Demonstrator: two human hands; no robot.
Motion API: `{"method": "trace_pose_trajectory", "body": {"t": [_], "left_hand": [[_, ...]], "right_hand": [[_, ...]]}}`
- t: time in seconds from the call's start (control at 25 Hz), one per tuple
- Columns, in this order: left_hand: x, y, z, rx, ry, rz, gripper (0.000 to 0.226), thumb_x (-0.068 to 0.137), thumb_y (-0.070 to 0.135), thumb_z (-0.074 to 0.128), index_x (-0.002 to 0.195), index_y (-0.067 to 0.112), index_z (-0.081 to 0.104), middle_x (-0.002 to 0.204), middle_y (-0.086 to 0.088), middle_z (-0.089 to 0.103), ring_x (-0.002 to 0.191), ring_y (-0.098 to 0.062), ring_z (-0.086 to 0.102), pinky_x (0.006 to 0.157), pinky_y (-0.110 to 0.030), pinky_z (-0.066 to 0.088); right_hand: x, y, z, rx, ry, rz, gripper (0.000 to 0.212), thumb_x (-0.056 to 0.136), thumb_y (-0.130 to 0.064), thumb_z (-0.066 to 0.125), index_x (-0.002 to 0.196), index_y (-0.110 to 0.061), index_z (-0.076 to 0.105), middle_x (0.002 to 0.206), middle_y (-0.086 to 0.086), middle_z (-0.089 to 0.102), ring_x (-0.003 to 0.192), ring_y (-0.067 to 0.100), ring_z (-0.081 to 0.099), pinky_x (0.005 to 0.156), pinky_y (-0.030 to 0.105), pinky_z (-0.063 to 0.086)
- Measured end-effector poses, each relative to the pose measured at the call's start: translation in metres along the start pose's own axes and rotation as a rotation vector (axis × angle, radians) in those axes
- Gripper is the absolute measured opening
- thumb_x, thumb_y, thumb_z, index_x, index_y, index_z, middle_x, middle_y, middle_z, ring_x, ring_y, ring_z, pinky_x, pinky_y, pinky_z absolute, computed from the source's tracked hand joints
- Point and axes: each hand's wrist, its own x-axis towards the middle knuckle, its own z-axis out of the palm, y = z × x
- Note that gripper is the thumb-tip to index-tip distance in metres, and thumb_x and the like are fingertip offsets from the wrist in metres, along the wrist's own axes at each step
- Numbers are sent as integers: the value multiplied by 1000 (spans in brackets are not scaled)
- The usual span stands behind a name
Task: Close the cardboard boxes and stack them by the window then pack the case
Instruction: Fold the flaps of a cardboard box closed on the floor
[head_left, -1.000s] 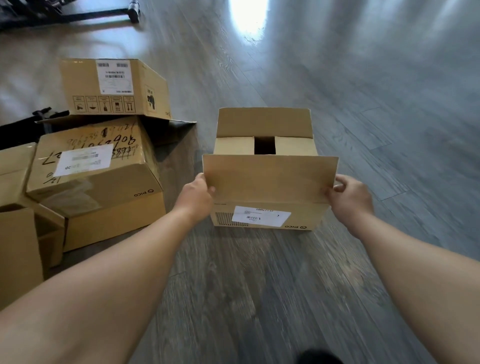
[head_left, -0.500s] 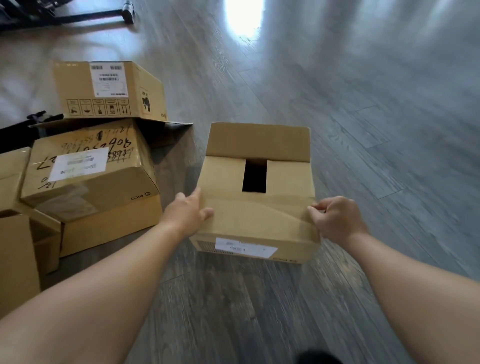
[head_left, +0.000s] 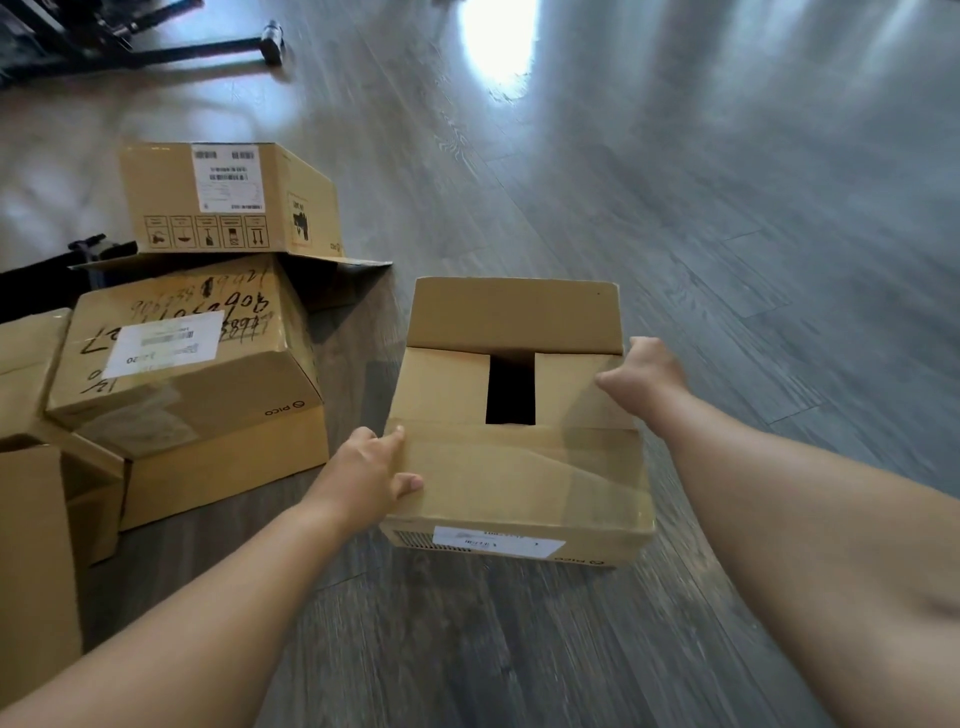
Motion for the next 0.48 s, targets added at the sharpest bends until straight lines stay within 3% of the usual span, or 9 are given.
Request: {"method": "trace_pose_trajectory", "body": {"t": [0.16,0.28,0.36,0.44,0.48], "left_hand": [[5,-4,1,-27,-24,22,79,94,49,61,157,18,24,134,-6,55,118,-22,53,99,-35,46],[7,-3,1,-10,-20,22,75,94,49,61,155,18,30,131,-7,59,116,-24,55,97,-37,48],[9,2,2,5,-26,19,62,94,48,62,143,17,41,112,-5,63,99,-22,59,81,-34,51],[12,11,2,41,-33,11,44,93,48,61,123,19,48,96,-1,62,79,-15,54,62,-27,44],[13,16,1,58,-27,8,37,93,47,61,115,20,49,94,-1,63,76,-15,52,60,-28,42]], "right_hand": [[21,-19,20,55,7,25,21,77,-19,69,91,-9,58,85,7,62,78,27,61,54,29,43],[27,-19,24,74,83,1,31,75,-20,68,102,-11,56,97,8,64,93,32,63,69,34,50],[28,-17,19,117,121,-40,45,73,-19,65,117,-13,54,107,8,65,102,34,62,82,37,52],[24,-13,11,177,130,-68,66,73,-20,66,137,-16,47,117,6,66,109,32,62,89,37,52],[19,-10,7,226,117,-85,74,74,-21,67,144,-22,42,121,3,66,111,28,62,91,36,52]]}}
